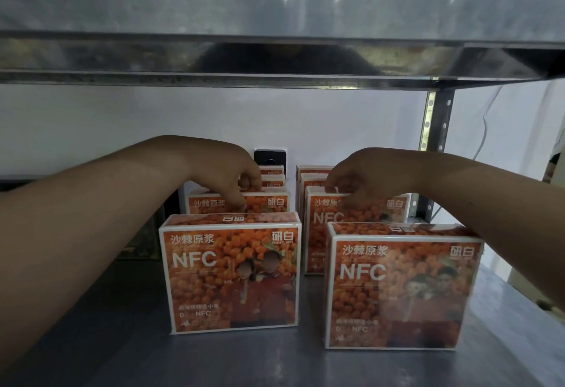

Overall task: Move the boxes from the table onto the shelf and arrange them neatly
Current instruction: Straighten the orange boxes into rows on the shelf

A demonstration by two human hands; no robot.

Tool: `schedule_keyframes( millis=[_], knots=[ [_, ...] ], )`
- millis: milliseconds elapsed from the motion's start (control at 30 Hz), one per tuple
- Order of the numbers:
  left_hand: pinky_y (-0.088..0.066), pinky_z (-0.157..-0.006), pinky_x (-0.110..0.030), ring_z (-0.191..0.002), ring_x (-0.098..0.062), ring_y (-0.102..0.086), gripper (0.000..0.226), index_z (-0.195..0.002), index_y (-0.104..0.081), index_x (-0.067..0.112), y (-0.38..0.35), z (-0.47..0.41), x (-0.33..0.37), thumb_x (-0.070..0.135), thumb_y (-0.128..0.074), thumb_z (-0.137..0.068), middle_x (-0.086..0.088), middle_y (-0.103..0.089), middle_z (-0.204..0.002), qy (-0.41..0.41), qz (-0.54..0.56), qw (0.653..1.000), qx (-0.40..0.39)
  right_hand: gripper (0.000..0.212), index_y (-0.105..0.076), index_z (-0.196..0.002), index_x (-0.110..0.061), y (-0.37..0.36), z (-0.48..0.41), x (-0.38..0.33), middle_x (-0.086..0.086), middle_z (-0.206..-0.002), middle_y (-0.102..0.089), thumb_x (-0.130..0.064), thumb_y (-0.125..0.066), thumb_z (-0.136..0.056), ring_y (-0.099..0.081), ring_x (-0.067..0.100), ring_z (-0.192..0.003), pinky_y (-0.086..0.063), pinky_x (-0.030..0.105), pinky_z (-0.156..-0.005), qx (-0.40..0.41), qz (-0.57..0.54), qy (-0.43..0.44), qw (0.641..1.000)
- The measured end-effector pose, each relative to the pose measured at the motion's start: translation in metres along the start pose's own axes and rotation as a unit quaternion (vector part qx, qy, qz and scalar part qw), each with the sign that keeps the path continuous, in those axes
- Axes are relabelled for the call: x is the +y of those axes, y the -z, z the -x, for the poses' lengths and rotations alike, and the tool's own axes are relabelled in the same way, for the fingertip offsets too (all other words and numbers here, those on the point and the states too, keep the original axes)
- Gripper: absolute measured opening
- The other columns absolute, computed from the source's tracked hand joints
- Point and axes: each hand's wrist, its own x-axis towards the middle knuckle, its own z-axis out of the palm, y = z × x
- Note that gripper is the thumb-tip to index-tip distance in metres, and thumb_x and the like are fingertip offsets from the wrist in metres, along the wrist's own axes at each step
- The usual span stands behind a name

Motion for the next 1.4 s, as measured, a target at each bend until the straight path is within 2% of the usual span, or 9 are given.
schedule_keyframes(
  millis=[367,467,567,767,900,1033,1133,1267,1400],
  knots=[
    [-0.041,-0.069,-0.018,-0.088,0.002,-0.055,0.046,-0.125,-0.059,0.036,-0.002,0.001,0.000,0.044,-0.074,-0.083,0.023,-0.057,-0.102,0.004,-0.018,1.000,0.003,0.043,-0.060,-0.127,-0.039,0.007,0.004,-0.007,-0.017,-0.120,-0.063,-0.055,-0.065,-0.087,-0.058,0.006,-0.107,-0.048,0.029,-0.095,-0.024,0.022,-0.010,0.999],
    [-0.047,-0.079,-0.020,-0.095,0.002,-0.056,0.053,-0.131,-0.055,0.038,-0.001,0.009,-0.001,0.047,-0.074,-0.082,0.020,-0.060,-0.113,0.009,0.017,1.000,0.015,0.053,-0.055,-0.136,-0.039,0.015,0.015,-0.016,-0.019,-0.124,-0.062,-0.057,-0.065,-0.088,-0.058,0.005,-0.113,-0.045,0.027,-0.099,-0.005,-0.026,-0.033,0.999],
    [-0.051,-0.093,-0.032,-0.103,0.000,-0.059,0.057,-0.134,-0.054,0.035,0.003,0.024,-0.001,0.047,-0.075,-0.081,0.022,-0.061,-0.115,0.018,0.064,0.996,0.062,0.045,-0.057,-0.132,-0.042,0.023,0.032,-0.030,-0.024,-0.120,-0.064,-0.053,-0.064,-0.090,-0.058,-0.001,-0.110,-0.046,0.023,-0.097,0.025,-0.069,-0.038,0.997],
    [-0.052,-0.085,-0.027,-0.099,0.003,-0.059,0.032,-0.120,-0.059,0.045,0.010,0.069,0.042,0.054,-0.057,-0.089,0.027,-0.062,-0.108,-0.014,0.105,0.976,0.192,0.026,-0.064,-0.117,-0.047,0.025,0.068,-0.065,-0.028,-0.106,-0.068,-0.048,-0.060,-0.092,-0.059,-0.016,-0.096,-0.048,0.011,-0.086,0.088,-0.118,-0.012,0.989],
    [-0.051,-0.085,-0.028,-0.099,0.004,-0.055,0.053,-0.127,-0.052,0.047,-0.004,0.086,0.075,0.071,-0.046,-0.080,0.024,-0.058,-0.116,-0.038,0.018,0.984,0.175,0.033,-0.067,-0.118,-0.045,0.013,0.083,-0.082,-0.028,-0.105,-0.069,-0.055,-0.058,-0.088,-0.060,-0.016,-0.095,-0.048,0.007,-0.082,0.113,-0.122,-0.006,0.986],
    [-0.049,-0.084,-0.029,-0.105,0.001,-0.050,0.057,-0.131,-0.043,0.049,-0.028,0.093,0.083,0.075,-0.050,-0.080,0.025,-0.052,-0.124,-0.031,-0.039,0.985,0.165,0.050,-0.063,-0.126,-0.042,-0.007,0.102,-0.089,-0.026,-0.116,-0.066,-0.070,-0.043,-0.090,-0.059,-0.009,-0.102,-0.050,0.016,-0.084,0.153,-0.063,-0.020,0.986],
    [-0.048,-0.086,-0.030,-0.112,-0.004,-0.051,0.066,-0.137,-0.036,0.048,-0.050,0.099,0.082,0.077,-0.048,-0.079,0.023,-0.046,-0.132,-0.015,-0.046,0.976,0.211,0.065,-0.058,-0.133,-0.040,-0.023,0.120,-0.087,-0.021,-0.126,-0.062,-0.079,-0.035,-0.086,-0.060,0.001,-0.108,-0.052,0.026,-0.088,0.191,-0.021,-0.056,0.980],
    [-0.048,-0.090,-0.046,-0.112,-0.025,-0.055,0.064,-0.136,-0.050,0.026,-0.085,0.104,0.088,0.053,-0.062,-0.079,0.002,-0.055,-0.127,-0.003,-0.090,0.946,0.313,0.063,-0.054,-0.137,-0.031,-0.051,0.140,-0.082,-0.003,-0.130,-0.062,-0.069,-0.046,-0.088,-0.065,0.022,-0.109,-0.056,0.039,-0.085,0.249,0.045,-0.074,0.965],
    [-0.038,-0.097,-0.051,-0.117,-0.031,-0.051,0.077,-0.138,-0.049,0.021,-0.105,0.108,0.103,0.037,-0.079,-0.070,-0.006,-0.054,-0.130,0.044,-0.113,0.927,0.356,0.071,-0.045,-0.145,-0.028,-0.066,0.149,-0.080,0.003,-0.137,-0.059,-0.061,-0.057,-0.084,-0.060,0.030,-0.118,-0.052,0.050,-0.097,0.240,0.092,-0.072,0.964]
  ],
)
